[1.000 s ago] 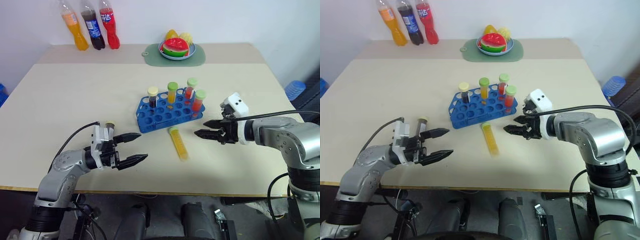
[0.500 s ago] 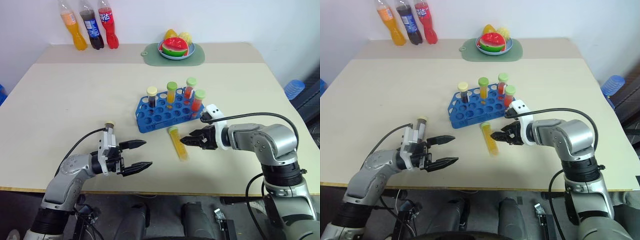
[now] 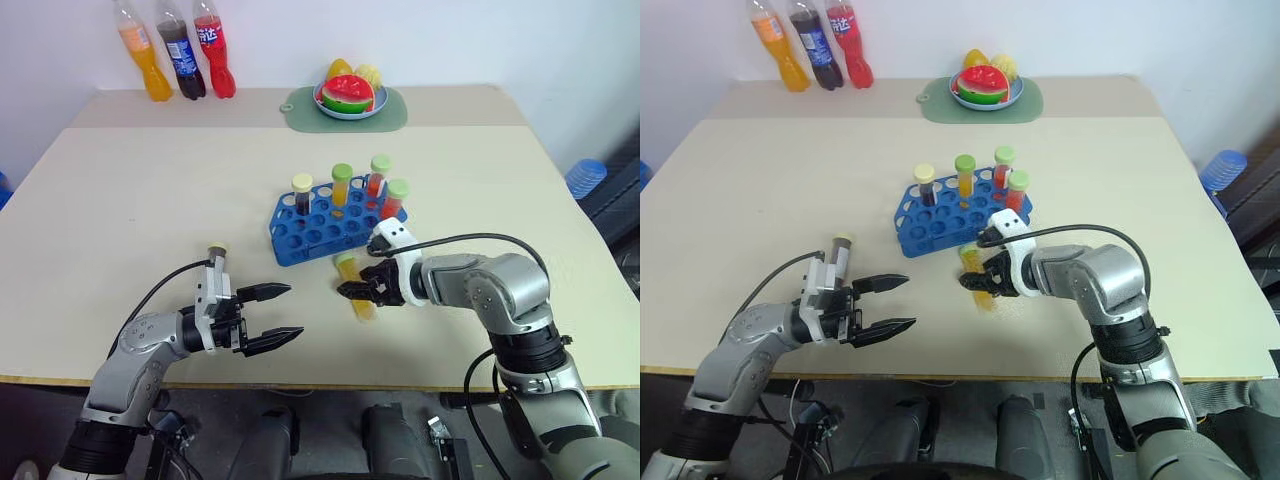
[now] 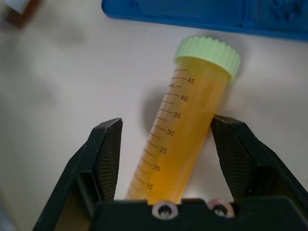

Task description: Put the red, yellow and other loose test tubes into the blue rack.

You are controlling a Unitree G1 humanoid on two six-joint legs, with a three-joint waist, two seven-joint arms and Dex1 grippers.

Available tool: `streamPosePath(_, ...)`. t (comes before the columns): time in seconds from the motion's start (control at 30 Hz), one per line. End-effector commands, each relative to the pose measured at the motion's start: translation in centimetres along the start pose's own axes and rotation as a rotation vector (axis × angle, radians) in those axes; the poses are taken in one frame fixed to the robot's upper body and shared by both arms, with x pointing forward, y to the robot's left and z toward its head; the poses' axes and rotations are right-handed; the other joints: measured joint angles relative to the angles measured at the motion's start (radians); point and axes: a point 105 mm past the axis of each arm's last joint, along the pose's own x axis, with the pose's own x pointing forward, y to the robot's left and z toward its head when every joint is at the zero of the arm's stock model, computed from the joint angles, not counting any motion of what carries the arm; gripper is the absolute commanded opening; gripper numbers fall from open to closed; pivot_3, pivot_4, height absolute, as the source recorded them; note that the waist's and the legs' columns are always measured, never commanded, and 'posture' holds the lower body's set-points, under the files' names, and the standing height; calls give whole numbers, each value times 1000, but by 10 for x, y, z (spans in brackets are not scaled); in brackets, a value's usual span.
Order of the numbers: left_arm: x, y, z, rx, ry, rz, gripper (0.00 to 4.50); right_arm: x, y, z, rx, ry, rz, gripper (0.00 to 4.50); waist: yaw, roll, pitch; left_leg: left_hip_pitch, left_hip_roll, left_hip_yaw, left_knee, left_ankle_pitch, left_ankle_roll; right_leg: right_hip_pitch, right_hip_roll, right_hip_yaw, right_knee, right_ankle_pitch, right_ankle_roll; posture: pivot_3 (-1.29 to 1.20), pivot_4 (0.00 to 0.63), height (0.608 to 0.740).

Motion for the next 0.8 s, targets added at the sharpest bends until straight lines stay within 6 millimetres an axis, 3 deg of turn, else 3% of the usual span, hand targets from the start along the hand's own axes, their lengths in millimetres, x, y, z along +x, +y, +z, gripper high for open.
streamPosePath(0.03, 1, 0, 4, 29, -16, 0, 4123, 9, -2, -6, -125, 20, -83, 3175, -1, 0, 0, 1, 0, 0, 0, 0, 0, 1, 0, 0, 0, 0, 0, 0, 150, 740)
streamPosePath(0.13, 2, 1, 4, 34, -17, 0, 4123, 13, -13, -16, -262, 47, -173, 2302, 0, -1, -1, 3, 0, 0, 0, 0, 0, 3, 0, 0, 0, 0, 0, 0, 150, 740)
streamPosePath(0.2, 3, 2, 4, 37, -17, -1, 4123, 13, -16, -18, -279, 43, -189, 1423, 2, -2, -1, 4, 0, 0, 0, 0, 0, 4, 0, 0, 0, 0, 0, 0, 150, 740)
streamPosePath(0.27, 4, 2, 5, 39, -20, -2, 4123, 12, -21, -18, -307, 37, -212, 865, 2, -3, -2, 4, 0, 0, 0, 0, 0, 5, 0, 0, -1, 0, 0, 0, 150, 740)
streamPosePath(0.53, 7, 9, 9, 59, -26, 2, 4123, -9, -39, -16, -461, -9, -255, 865, 14, -4, -3, 5, -1, -2, 2, 0, 0, 7, -1, -2, -2, 0, 0, 0, 150, 740)
streamPosePath(0.67, 9, 15, 11, 73, -33, 10, 4123, -36, -38, 1, -463, -228, -154, 865, 19, -5, -2, 3, -1, -2, 1, 0, 0, 7, -1, -2, -3, 0, 0, 0, 150, 740)
streamPosePath(0.8, 8, 22, 14, 86, -48, 30, 4123, -63, -20, 27, -416, -541, 48, 865, 1, -4, -1, 3, 0, -1, 0, 0, 0, 5, 0, -2, -2, 0, 0, 0, 150, 740)
